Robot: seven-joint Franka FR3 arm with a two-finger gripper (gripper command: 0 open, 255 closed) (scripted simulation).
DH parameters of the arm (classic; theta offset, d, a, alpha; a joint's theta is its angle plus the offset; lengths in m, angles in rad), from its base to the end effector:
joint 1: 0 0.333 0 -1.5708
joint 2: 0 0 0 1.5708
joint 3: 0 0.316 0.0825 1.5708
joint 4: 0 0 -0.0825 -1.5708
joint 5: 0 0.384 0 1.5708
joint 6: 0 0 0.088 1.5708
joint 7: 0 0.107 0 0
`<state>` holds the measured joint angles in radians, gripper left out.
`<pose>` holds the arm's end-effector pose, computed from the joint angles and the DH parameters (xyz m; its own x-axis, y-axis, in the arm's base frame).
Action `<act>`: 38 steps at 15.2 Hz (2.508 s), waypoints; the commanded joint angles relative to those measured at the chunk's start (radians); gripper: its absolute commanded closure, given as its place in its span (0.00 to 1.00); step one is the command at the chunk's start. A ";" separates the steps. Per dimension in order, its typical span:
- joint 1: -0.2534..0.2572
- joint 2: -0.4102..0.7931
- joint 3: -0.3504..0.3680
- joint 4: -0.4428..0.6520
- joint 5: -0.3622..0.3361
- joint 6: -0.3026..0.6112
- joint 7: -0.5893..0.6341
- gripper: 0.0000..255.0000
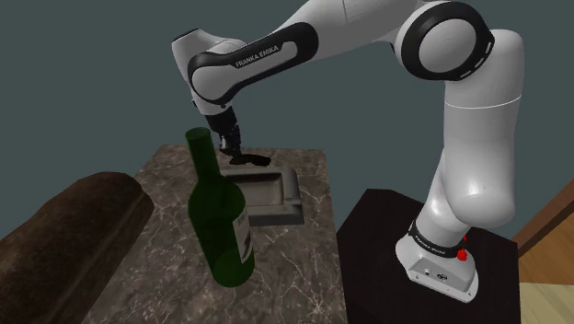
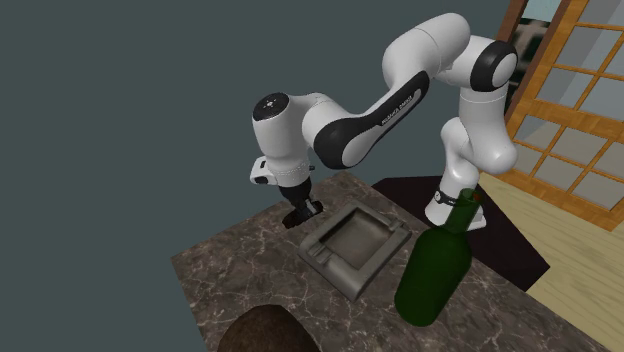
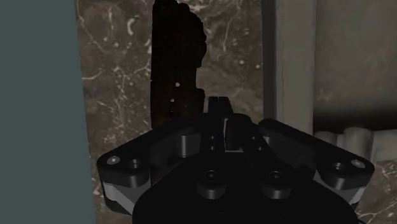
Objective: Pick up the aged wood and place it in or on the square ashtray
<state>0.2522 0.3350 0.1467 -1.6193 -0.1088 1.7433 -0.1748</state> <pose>0.5899 0.2281 0.4161 0.8073 0.5508 -0.2120 0.5664 -0.8240 0.0163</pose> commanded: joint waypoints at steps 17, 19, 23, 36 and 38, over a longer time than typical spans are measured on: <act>-0.100 -0.161 -0.022 -0.364 0.125 0.410 -0.150 0.00; -0.100 -0.161 -0.022 -0.364 0.125 0.410 -0.150 0.00; -0.100 -0.161 -0.022 -0.363 0.125 0.410 -0.150 0.00; -0.101 -0.178 -0.022 -0.344 0.127 0.373 -0.150 1.00; -0.101 -0.188 -0.022 -0.329 0.128 0.348 -0.150 1.00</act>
<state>0.1516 0.1496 0.1251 -1.9582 0.0186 2.1045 -0.3242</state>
